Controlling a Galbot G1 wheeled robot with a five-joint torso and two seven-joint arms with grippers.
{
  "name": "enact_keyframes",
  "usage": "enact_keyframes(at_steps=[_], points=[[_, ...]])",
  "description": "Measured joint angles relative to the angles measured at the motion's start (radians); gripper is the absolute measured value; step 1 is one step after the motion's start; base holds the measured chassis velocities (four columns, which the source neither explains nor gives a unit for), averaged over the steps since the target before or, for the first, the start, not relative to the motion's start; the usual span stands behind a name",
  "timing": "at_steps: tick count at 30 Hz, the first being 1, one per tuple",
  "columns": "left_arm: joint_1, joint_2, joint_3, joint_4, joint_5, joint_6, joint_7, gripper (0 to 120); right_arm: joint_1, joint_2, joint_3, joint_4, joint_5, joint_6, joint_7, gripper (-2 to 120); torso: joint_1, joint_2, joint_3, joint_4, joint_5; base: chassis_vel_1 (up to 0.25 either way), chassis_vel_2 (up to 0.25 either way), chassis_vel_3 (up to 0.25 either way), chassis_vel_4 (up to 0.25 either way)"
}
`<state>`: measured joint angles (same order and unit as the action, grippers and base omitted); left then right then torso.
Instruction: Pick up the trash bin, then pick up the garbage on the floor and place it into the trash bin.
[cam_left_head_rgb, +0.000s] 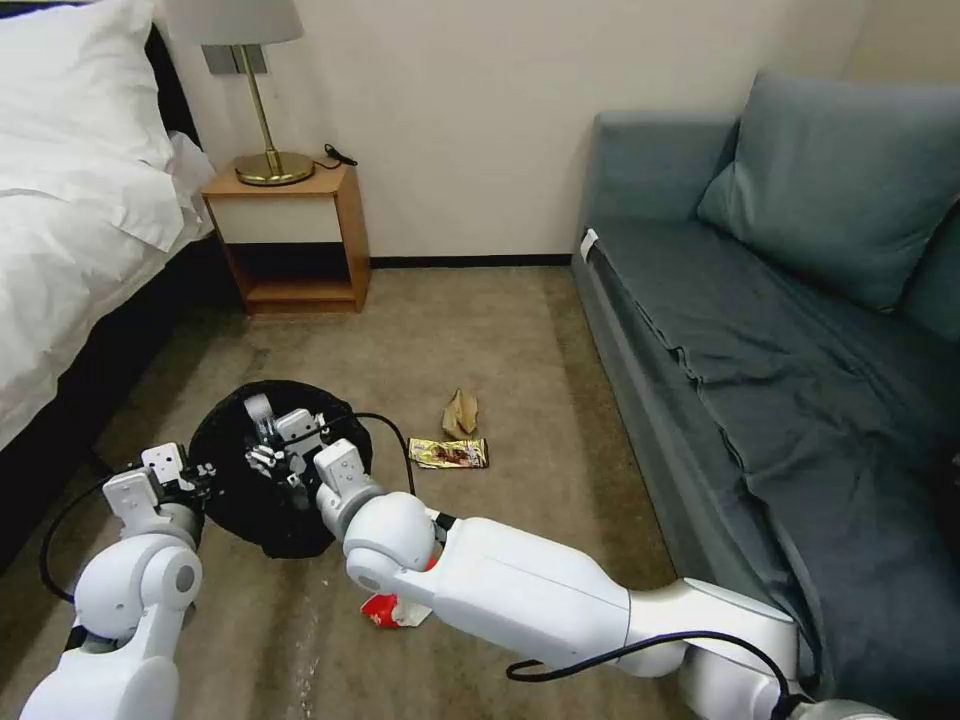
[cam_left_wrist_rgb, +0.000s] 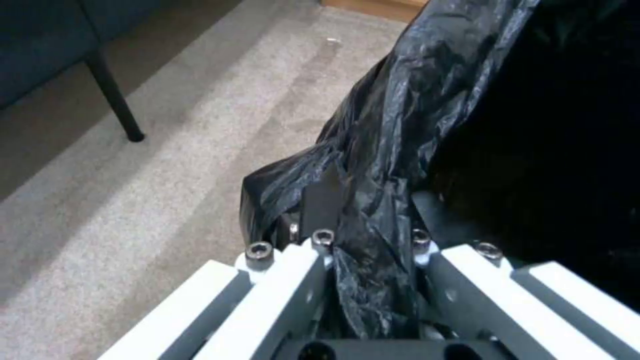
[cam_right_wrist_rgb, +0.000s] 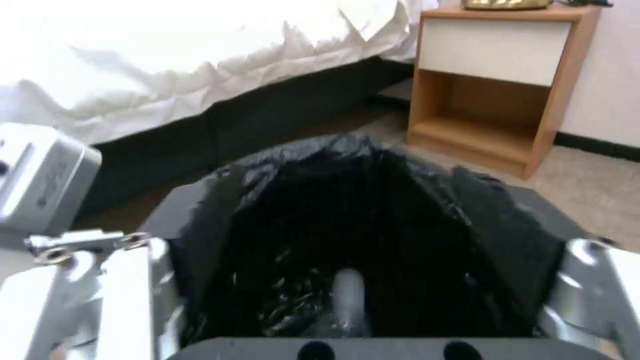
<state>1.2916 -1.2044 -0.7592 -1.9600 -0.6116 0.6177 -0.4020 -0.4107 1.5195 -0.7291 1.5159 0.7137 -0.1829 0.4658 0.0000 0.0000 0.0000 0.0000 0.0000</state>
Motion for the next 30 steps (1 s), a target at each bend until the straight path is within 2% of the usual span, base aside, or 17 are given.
enact_keyframes(at_steps=[1, 5, 10, 16, 18, 20, 26, 27, 29, 30], points=[[0.0, 0.0, 0.0, 0.0, 0.0, 0.0, 0.0, 1, 0.0, 0.0, 0.0, 0.0, 0.0, 0.0, 0.0, 85, 0.0, 0.0, 0.0, 0.0, 0.0, 0.0, 0.0, 0.0, 0.0], [-0.006, 0.002, 0.0, 0.003, -0.001, 0.0, 0.002, 1, 0.002, -0.004, 0.002, 0.006, 0.001, -0.002, 0.0, 98, 0.0, 0.0, 0.0, 0.0, 0.0, 0.0, 0.0, 0.0, 0.0], [-0.006, 0.006, -0.004, 0.003, -0.003, 0.0, 0.003, 1, -0.002, -0.005, 0.044, 0.011, -0.004, -0.004, 0.0, 100, 0.0, 0.0, 0.0, 0.0, 0.0, 0.0, 0.0, 0.0, 0.0], [-0.005, 0.005, -0.02, 0.01, -0.005, -0.004, 0.008, 1, 0.008, -0.004, 0.162, 0.002, -0.001, -0.031, 0.022, 100, 0.0, 0.0, 0.0, 0.0002, 0.0, 0.0, 0.0, 0.0, 0.0], [-0.012, 0.001, -0.031, 0.011, -0.012, -0.005, 0.009, 1, -0.004, 0.0, 0.234, -0.021, 0.008, -0.073, 0.066, 100, 0.0, 0.0, 0.0, 0.0, 0.0002, 0.0, 0.0, 0.0, 0.0], [-0.012, 0.002, -0.031, 0.012, -0.013, -0.005, 0.009, 1, -0.006, -0.002, 0.245, -0.03, 0.006, -0.083, 0.074, 100, 0.0, 0.0, 0.0, 0.0001, 0.0002, 0.0, 0.0, 0.0, 0.0], [-0.018, 0.013, -0.038, 0.006, -0.023, -0.005, 0.006, 1, -0.045, -0.069, 0.27, -0.092, -0.002, -0.15, 0.099, 100, 0.0, 0.0, 0.0, -0.0001, 0.0002, 0.0, 0.0, 0.0, 0.0], [-0.018, 0.013, -0.04, 0.003, -0.025, -0.005, 0.006, 1, -0.07, -0.089, 0.283, -0.098, 0.033, -0.189, 0.103, 100, 0.0, 0.0, 0.0, -0.0002, 0.0002, 0.0, 0.0, 0.0, 0.0], [-0.016, 0.013, -0.041, 0.002, -0.025, -0.005, 0.006, 1, -0.082, -0.099, 0.289, -0.099, 0.065, -0.208, 0.112, 100, 0.0, 0.0, 0.0, -0.0002, 0.0002, 0.0, 0.0, 0.0, 0.0], [-0.015, 0.011, -0.043, 0.001, -0.025, -0.005, 0.006, 1, -0.1, -0.109, 0.294, -0.099, 0.132, -0.235, 0.134, 100, 0.0, 0.0, 0.0, -0.0002, 0.0003, 0.0, 0.0, 0.0, 0.0]])
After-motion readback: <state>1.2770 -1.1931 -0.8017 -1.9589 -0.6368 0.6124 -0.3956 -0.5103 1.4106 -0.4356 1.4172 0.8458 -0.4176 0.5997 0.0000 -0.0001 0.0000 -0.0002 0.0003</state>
